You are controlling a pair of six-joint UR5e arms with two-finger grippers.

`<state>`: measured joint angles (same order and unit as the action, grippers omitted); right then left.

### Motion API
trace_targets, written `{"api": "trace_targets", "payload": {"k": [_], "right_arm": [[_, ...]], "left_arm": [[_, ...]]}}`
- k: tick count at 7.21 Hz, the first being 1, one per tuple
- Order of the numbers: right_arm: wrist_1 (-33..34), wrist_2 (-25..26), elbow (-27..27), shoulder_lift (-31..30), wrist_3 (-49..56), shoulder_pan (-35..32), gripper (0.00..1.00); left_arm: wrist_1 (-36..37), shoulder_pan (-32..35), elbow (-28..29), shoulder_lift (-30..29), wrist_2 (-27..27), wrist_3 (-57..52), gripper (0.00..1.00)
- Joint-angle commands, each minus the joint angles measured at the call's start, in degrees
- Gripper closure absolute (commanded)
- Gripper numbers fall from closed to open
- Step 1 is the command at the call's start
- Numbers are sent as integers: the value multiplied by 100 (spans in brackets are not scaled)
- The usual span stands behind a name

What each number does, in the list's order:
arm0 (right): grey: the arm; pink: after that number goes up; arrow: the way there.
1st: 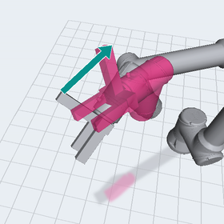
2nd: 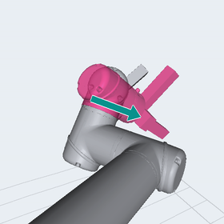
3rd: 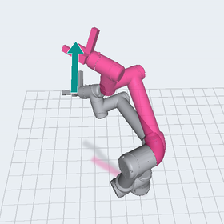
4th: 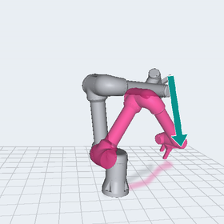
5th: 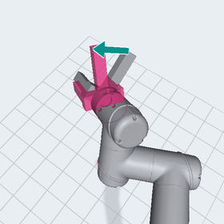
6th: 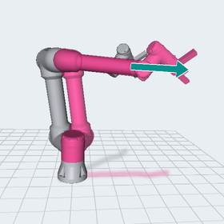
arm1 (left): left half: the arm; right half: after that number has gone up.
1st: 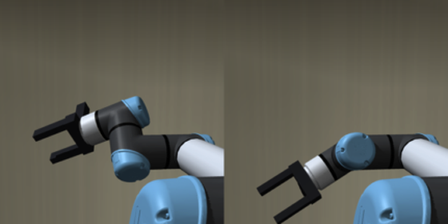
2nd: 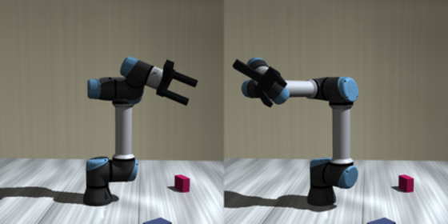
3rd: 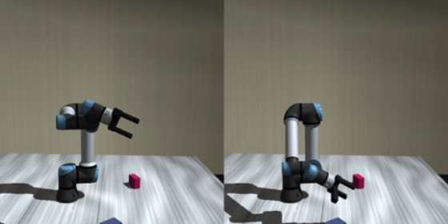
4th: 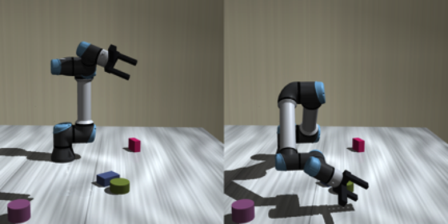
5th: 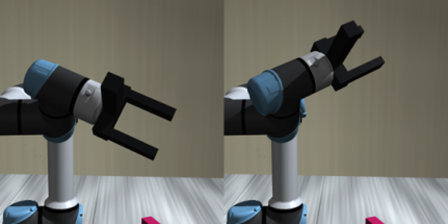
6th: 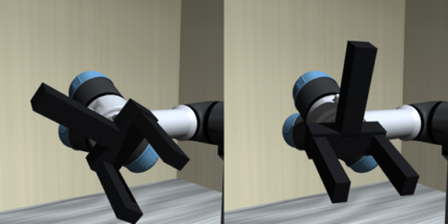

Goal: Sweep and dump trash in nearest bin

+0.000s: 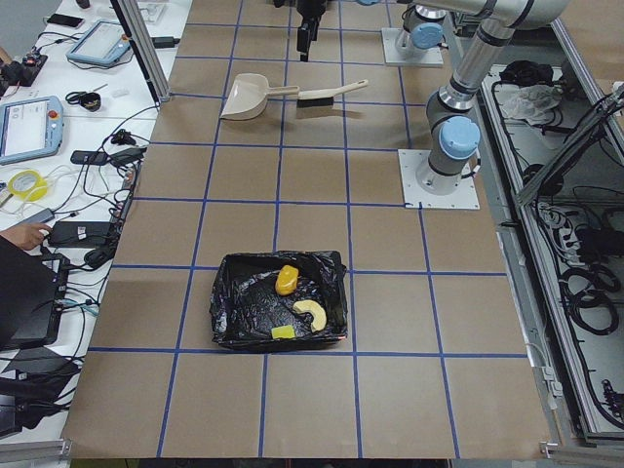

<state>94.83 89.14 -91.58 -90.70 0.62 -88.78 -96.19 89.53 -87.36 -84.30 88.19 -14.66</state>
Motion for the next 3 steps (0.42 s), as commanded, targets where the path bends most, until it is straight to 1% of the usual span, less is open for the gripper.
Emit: {"api": "trace_targets", "payload": {"k": [1,3], "right_arm": [[0,-11,0,-9,0,1,0],[-9,77,0,-18,9,1,0]], "left_arm": [[4,3,0,-8,13,7,0],[4,-6,0,-17,13,7,0]]}}
